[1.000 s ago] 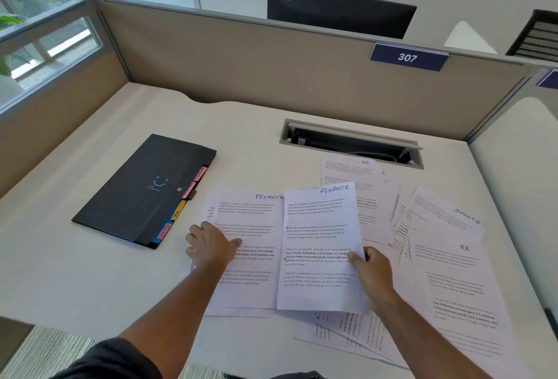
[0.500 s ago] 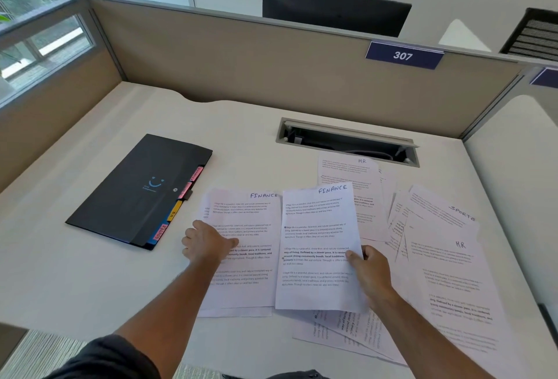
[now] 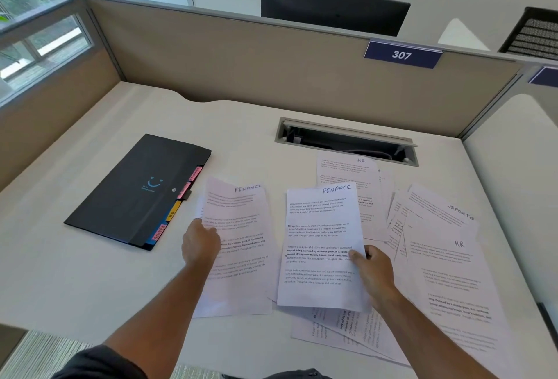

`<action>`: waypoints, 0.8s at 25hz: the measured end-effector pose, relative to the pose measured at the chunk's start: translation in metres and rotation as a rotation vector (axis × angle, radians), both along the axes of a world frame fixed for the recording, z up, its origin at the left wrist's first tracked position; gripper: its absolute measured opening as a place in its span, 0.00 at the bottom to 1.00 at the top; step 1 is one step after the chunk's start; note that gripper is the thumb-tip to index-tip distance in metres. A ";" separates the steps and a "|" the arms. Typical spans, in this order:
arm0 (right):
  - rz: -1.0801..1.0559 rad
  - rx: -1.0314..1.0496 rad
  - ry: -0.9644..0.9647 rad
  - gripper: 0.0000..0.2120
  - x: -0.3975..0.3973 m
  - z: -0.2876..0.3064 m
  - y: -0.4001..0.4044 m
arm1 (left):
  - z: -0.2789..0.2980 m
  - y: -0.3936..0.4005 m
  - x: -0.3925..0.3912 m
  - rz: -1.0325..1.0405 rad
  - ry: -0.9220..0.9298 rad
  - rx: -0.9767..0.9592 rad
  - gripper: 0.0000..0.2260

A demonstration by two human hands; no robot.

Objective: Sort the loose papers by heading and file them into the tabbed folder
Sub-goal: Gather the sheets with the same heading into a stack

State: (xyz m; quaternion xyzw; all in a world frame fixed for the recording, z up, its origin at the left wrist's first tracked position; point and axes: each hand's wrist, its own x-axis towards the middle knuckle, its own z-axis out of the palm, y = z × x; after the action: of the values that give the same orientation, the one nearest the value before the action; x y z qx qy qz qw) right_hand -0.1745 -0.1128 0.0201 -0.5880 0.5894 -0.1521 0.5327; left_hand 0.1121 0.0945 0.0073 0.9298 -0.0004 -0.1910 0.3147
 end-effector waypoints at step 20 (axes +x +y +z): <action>0.035 0.071 -0.062 0.04 0.007 0.007 0.006 | 0.008 -0.029 -0.019 0.017 0.333 -0.556 0.09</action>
State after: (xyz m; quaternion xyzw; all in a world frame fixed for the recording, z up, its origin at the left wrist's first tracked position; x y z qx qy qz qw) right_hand -0.1674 -0.1065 0.0274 -0.5737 0.5674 -0.1398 0.5739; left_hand 0.0935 0.0652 0.0151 0.7641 0.0067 -0.3307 0.5538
